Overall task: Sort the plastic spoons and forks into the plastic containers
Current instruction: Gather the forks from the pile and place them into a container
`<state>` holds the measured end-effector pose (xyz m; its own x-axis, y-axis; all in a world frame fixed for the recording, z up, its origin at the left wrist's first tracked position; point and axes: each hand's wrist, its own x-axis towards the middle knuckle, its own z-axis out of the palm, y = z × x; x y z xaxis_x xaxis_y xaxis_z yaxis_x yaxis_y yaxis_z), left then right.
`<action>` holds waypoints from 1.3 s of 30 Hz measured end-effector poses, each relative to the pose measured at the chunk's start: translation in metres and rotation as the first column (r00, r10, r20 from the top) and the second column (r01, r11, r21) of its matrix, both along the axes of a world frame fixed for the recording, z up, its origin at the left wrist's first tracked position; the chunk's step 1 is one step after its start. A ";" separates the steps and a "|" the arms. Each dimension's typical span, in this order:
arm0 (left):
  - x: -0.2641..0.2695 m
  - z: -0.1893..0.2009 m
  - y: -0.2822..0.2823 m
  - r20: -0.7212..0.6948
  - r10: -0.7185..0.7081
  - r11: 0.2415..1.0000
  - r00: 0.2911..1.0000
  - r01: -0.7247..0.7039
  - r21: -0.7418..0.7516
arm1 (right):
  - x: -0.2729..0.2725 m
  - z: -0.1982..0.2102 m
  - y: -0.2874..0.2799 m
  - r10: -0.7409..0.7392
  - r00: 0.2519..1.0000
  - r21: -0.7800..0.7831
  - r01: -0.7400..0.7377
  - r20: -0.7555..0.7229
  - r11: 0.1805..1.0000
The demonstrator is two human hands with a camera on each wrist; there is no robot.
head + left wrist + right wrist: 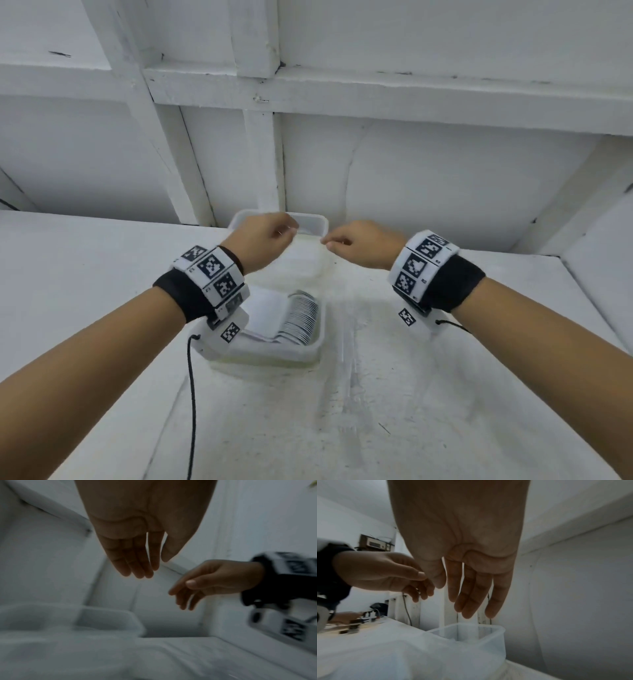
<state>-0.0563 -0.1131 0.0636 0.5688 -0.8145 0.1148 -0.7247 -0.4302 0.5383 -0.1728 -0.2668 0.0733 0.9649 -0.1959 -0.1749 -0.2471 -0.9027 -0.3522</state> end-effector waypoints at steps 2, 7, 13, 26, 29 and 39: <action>-0.044 -0.005 0.001 -0.030 -0.117 0.993 0.993 0.118 0.013 | -0.039 -0.005 0.005 0.021 1.000 -0.008 -0.021 -0.002 1.000; -0.124 -0.050 0.009 -0.037 -0.315 0.911 0.949 0.312 0.271 | -0.122 -0.045 0.012 0.003 0.995 0.031 0.000 -0.101 1.000; -0.161 -0.106 0.011 0.086 -0.153 0.869 0.984 0.092 0.487 | -0.180 -0.080 0.020 -0.077 0.983 0.132 0.099 -0.165 0.986; -0.193 -0.116 -0.005 -0.035 -0.168 0.896 0.985 0.167 0.412 | -0.186 -0.099 0.027 -0.276 0.961 0.236 0.275 -0.031 0.932; -0.195 -0.115 -0.004 -0.026 -0.139 0.909 0.990 0.138 0.394 | -0.186 -0.103 0.023 -0.326 0.944 0.217 0.329 -0.051 0.919; -0.156 -0.097 0.031 -0.306 0.064 0.872 0.950 0.096 0.481 | -0.179 -0.104 0.013 -0.403 0.904 0.206 0.425 -0.143 0.881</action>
<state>-0.2126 -0.0822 -0.0334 0.4961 -0.7290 -0.4716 -0.5693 -0.6832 0.4573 -0.3522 -0.2537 -0.0303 0.7813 -0.5182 -0.3479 -0.6226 -0.6089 -0.4915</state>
